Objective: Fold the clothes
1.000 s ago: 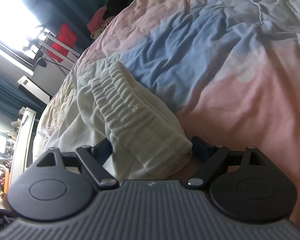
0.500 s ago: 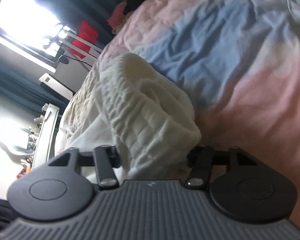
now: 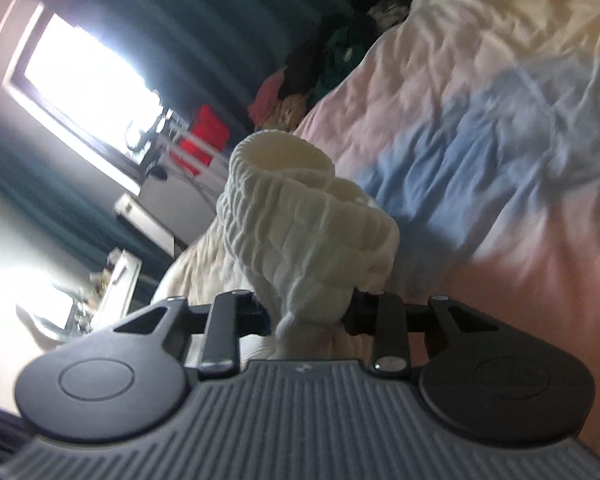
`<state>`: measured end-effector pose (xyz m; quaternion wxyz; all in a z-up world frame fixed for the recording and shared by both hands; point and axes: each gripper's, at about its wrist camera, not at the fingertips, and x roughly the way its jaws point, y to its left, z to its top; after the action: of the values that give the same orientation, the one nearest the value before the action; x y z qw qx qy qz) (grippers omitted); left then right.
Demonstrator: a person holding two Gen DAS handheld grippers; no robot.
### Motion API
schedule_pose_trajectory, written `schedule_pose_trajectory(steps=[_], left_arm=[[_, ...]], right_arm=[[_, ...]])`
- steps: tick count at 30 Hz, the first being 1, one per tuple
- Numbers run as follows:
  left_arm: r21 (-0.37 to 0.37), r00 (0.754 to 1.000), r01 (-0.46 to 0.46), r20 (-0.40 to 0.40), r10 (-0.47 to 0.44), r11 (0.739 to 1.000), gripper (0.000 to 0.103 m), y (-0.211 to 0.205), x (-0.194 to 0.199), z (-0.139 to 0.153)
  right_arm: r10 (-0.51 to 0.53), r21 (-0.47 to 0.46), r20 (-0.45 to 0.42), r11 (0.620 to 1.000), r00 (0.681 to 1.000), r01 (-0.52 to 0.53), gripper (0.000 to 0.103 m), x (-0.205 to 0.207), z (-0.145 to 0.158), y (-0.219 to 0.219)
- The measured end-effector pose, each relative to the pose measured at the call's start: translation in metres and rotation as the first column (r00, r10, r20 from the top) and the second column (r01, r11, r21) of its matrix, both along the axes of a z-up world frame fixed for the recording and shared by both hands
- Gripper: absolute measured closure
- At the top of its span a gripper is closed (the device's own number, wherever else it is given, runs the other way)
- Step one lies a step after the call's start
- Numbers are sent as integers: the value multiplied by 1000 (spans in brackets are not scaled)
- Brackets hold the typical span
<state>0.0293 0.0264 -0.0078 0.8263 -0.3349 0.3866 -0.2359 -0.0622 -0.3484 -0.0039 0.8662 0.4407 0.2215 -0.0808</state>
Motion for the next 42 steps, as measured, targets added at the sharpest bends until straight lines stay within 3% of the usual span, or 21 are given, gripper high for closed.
schedule_pose_trajectory(steps=[3,6,11,16,20,23,26,32,35,39,42], left_arm=[[13,999,31,-24,-30,999,60,-55,24,23],[81,998,57,20,-59,995,61,-123,55,48],[117,994,98,45,-104,988,60,-244,125,74],[152,986,161,27,-167,975,60,-348,199,69],[191,970,211,79,-229,959,60,-401,224,57],[190,955,257,99,-279,948,60,-416,235,28],[215,936,284,148,-318,934,59,-407,224,-5],[295,915,325,142,-378,899,56,-376,196,-72],[331,911,330,134,-390,884,52,-366,198,-99],[351,901,342,140,-410,872,47,-363,201,-97],[428,896,326,144,-420,843,39,-365,191,-78]], right_arm=[[-64,6,5,998,998,64,69,1,15,-39],[-127,-3,4,992,992,127,69,14,29,-84],[-244,-13,-1,970,970,244,69,47,47,-167],[-358,-55,15,932,933,359,69,86,56,-240],[-410,-93,15,908,912,409,69,107,34,-279],[-416,-84,33,905,909,418,69,104,1,-297],[-401,-77,19,913,916,401,69,92,-37,-293],[-394,74,-72,914,916,398,66,60,-102,-282],[-405,26,-97,912,909,409,59,59,-125,-266],[-439,15,-114,896,891,443,54,58,-138,-257],[-438,41,-177,891,881,452,53,56,-128,-261]])
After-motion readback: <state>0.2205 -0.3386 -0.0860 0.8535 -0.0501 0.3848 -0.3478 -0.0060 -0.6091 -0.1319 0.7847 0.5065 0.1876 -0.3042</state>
